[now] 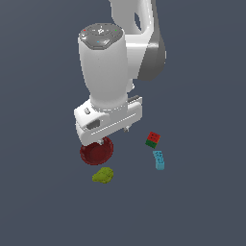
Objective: Pick up a designated object from a clutter of objects.
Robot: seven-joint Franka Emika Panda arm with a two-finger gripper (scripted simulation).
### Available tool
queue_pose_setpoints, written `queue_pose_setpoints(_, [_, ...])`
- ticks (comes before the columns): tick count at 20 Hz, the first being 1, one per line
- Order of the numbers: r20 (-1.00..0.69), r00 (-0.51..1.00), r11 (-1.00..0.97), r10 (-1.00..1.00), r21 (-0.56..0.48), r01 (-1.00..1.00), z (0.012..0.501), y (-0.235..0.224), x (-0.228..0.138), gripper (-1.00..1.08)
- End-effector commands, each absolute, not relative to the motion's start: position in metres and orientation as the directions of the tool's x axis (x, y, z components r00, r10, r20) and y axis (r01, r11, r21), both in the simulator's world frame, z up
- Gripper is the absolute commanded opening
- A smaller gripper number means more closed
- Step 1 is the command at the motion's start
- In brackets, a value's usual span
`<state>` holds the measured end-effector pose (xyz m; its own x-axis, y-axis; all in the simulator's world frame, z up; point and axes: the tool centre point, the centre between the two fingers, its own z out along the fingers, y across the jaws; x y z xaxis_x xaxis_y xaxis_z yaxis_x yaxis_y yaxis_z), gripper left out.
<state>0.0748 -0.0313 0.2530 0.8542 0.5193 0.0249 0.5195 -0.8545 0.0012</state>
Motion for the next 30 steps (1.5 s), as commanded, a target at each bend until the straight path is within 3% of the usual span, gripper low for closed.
queue_pose_setpoints(1, [0.022,0.820,-0.820,0.572,0.004,0.572,0.242,-0.036,0.081,1.00])
queue_pose_setpoints(30, [0.000,0.289,-0.289,0.957,0.002,0.957,0.110,-0.083,0.133,1.00])
